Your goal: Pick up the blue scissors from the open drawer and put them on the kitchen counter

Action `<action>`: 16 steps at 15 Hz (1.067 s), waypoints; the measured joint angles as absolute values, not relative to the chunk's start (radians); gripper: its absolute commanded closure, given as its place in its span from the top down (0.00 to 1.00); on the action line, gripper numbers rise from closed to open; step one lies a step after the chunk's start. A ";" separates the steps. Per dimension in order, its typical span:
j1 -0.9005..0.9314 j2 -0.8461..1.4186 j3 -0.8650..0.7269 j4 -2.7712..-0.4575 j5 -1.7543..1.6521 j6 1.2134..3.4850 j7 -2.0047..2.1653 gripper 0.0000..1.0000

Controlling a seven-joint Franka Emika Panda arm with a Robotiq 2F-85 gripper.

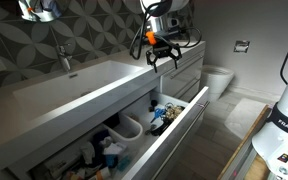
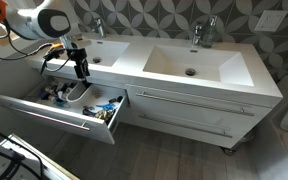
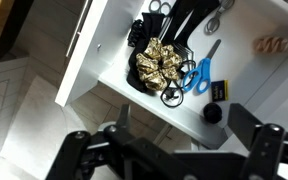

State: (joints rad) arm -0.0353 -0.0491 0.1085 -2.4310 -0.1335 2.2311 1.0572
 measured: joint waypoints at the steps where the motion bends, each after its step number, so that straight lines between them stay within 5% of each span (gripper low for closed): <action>1: -0.036 -0.049 0.108 -2.431 -0.134 2.231 1.057 1.00; 16: 0.066 0.014 0.117 -2.518 -0.183 2.383 1.299 1.00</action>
State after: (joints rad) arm 0.0663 0.0139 0.1166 -2.5181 -0.1830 2.3825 1.2992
